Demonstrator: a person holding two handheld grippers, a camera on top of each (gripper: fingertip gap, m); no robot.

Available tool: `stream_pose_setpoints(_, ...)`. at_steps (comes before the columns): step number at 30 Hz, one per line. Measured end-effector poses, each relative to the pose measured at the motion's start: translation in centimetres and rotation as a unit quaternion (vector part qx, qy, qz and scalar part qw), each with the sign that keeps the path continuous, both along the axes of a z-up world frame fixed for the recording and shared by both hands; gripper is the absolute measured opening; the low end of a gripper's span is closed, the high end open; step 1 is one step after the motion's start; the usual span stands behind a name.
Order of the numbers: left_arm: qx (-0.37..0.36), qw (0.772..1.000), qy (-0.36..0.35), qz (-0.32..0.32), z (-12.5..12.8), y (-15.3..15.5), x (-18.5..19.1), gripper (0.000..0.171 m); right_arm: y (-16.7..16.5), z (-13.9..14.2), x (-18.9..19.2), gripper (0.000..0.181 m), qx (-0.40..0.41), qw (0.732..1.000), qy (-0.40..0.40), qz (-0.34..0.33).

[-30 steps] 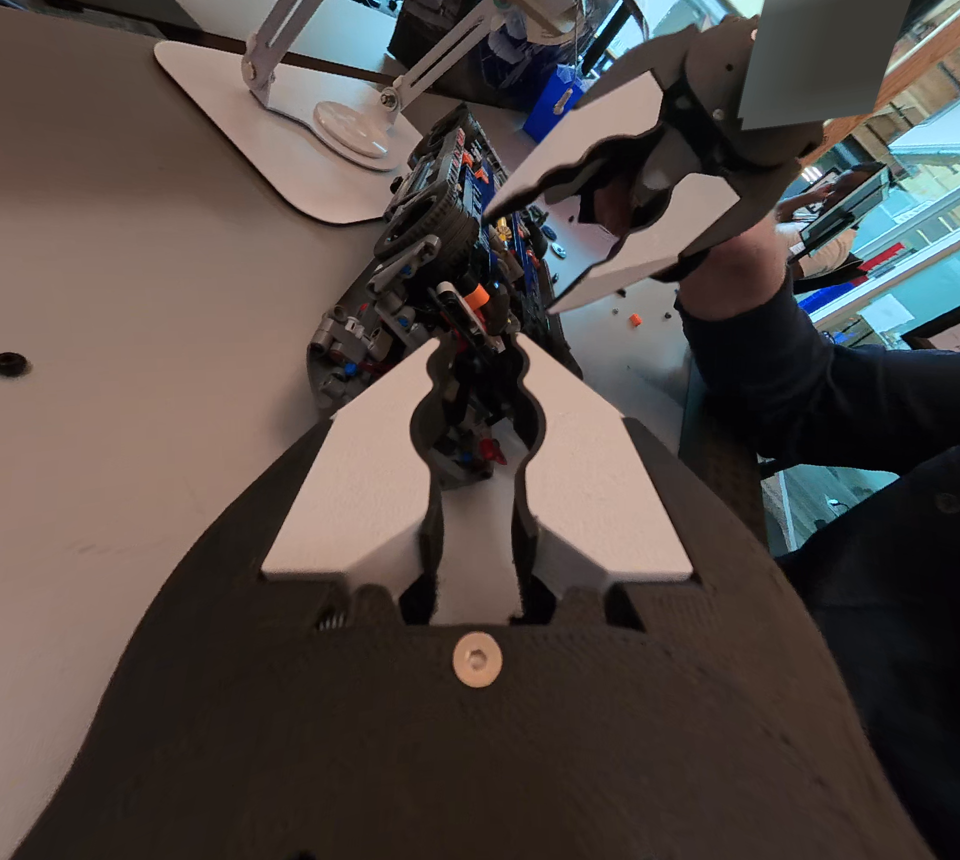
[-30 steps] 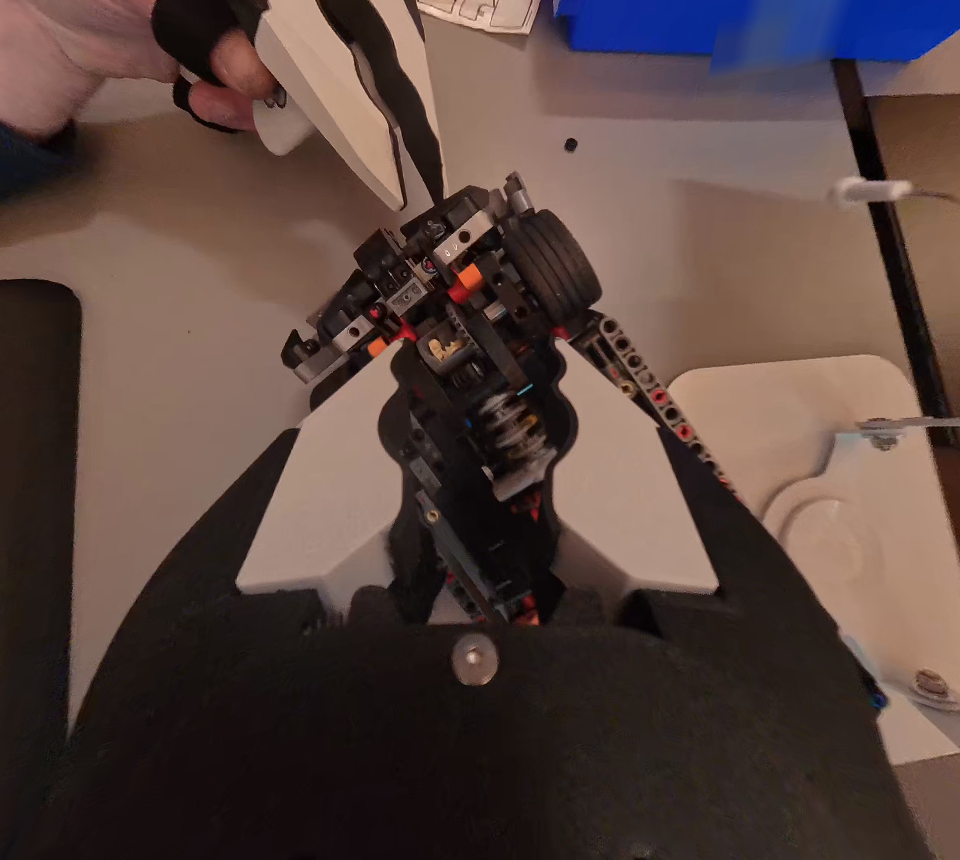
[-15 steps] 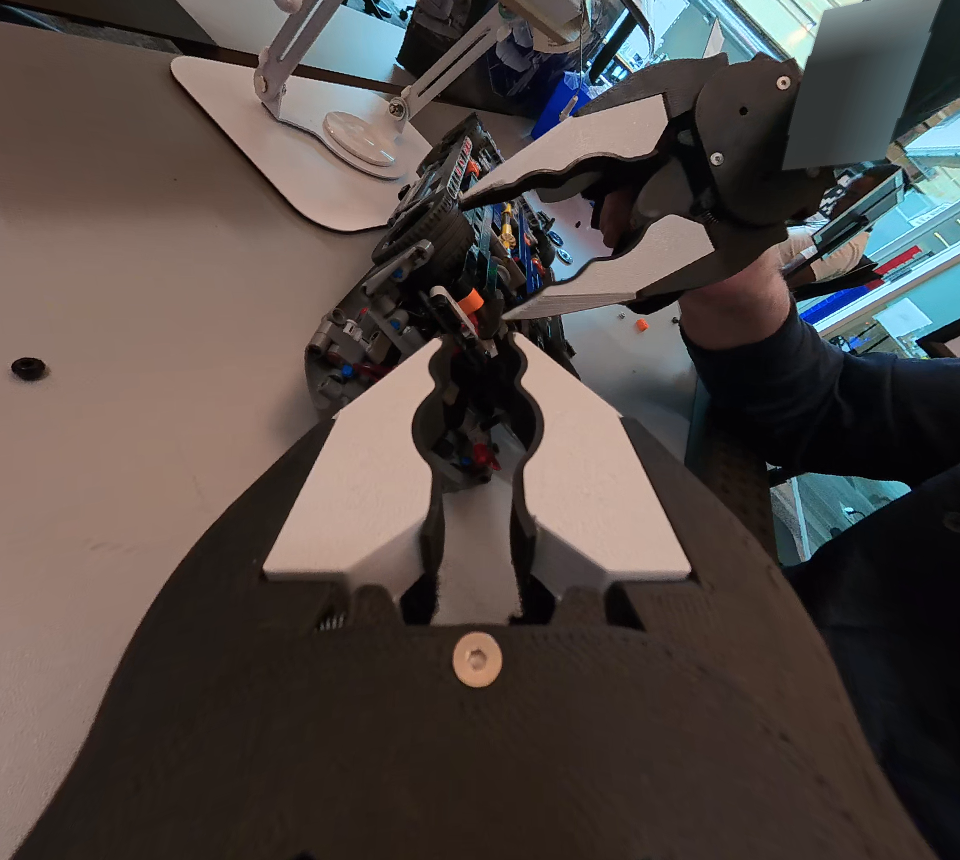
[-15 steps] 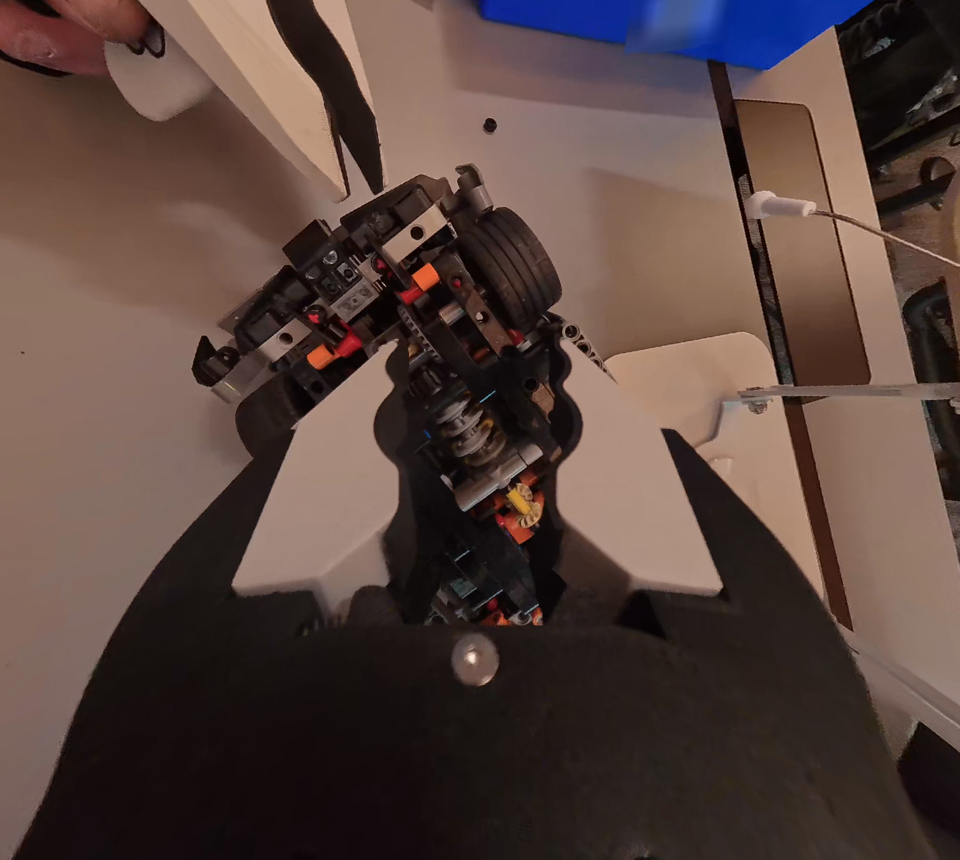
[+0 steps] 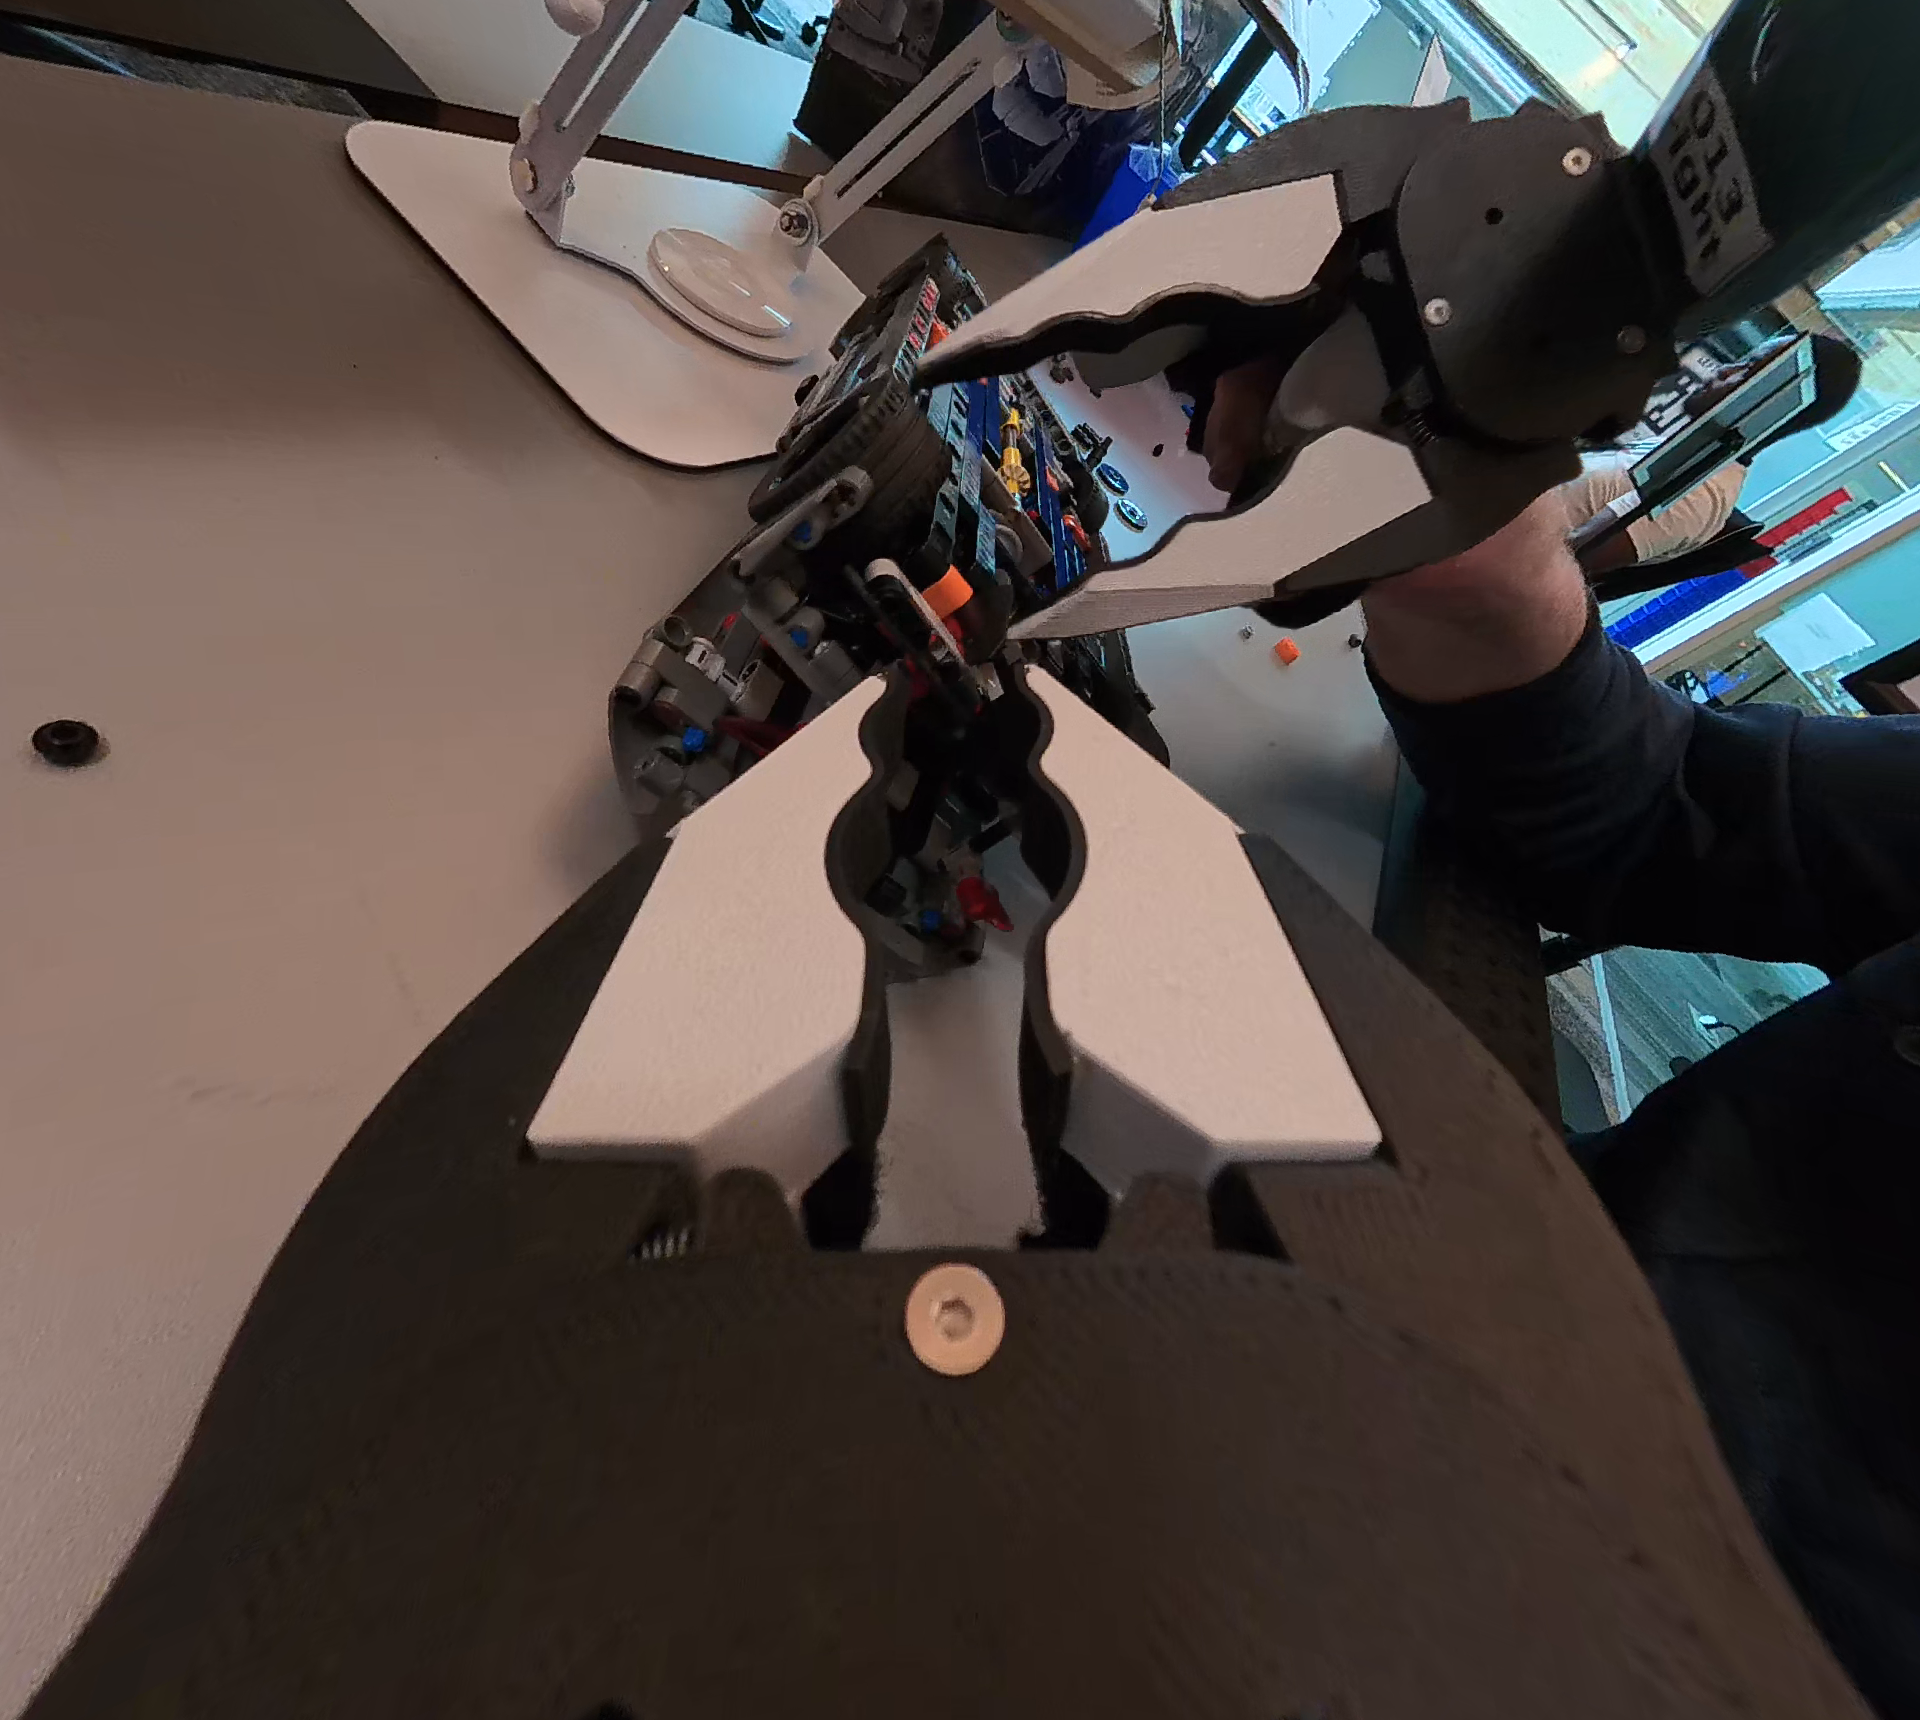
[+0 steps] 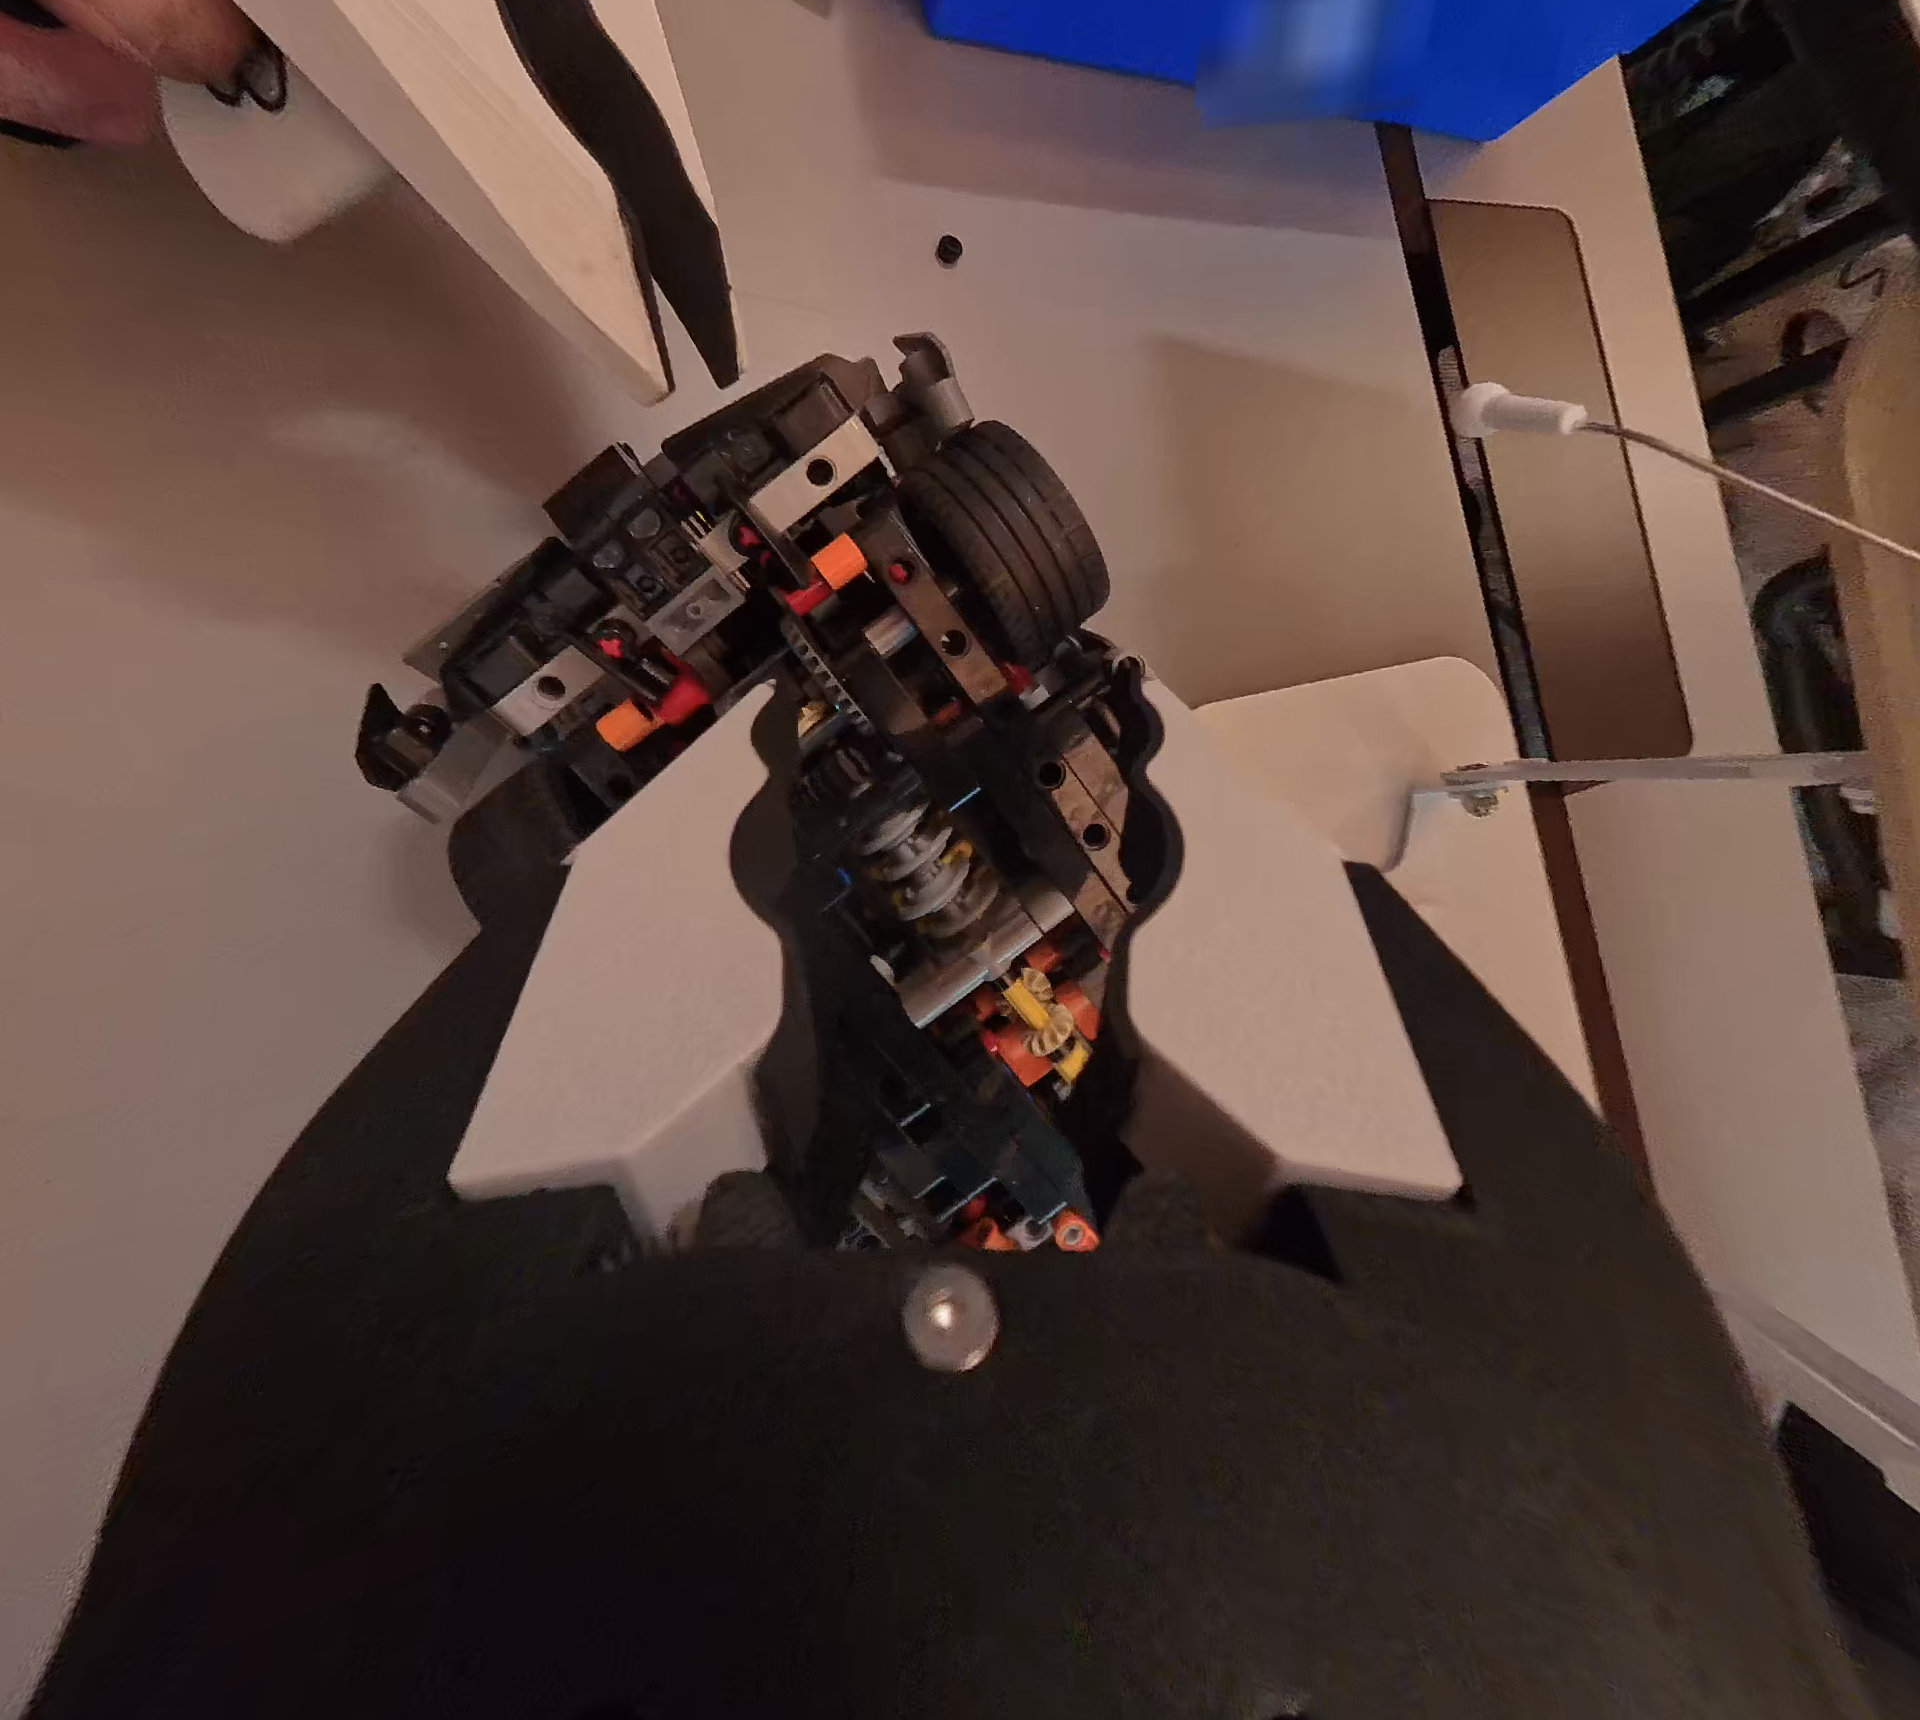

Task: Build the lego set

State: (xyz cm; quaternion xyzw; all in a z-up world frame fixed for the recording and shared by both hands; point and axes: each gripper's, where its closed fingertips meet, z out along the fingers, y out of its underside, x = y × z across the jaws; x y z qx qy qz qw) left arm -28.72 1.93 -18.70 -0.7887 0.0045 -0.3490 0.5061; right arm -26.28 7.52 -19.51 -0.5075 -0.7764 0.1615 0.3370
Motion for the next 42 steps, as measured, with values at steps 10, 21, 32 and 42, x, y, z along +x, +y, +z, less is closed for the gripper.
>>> stream_pose_setpoints(10, 0.012, 1.0, -0.001, 0.007, 0.4, 0.0, -0.3, 0.016, 0.5, 0.5, 0.2, 0.06, -0.002, 1.0, 0.003, -0.004)
stream_pose_setpoints(21, 0.07, 0.996, 0.012, 0.057, 1.9, 0.5, -2.2, 0.021, 0.9, 4.8, 2.6, 0.058, -0.008, 0.999, 0.041, -0.019)
stream_pose_setpoints(32, 0.096, 0.988, 0.057, 0.102, 2.1, 1.4, -3.3, 0.032, -7.1, 1.2, 9.7, 0.048, -0.049, 0.997, 0.066, 0.003)
stream_pose_setpoints(42, 0.128, 0.984, 0.095, 0.079, 3.9, 4.0, -3.3, 0.054, -7.1, -1.9, 15.5, 0.046, -0.088, 0.992, 0.09, -0.014)
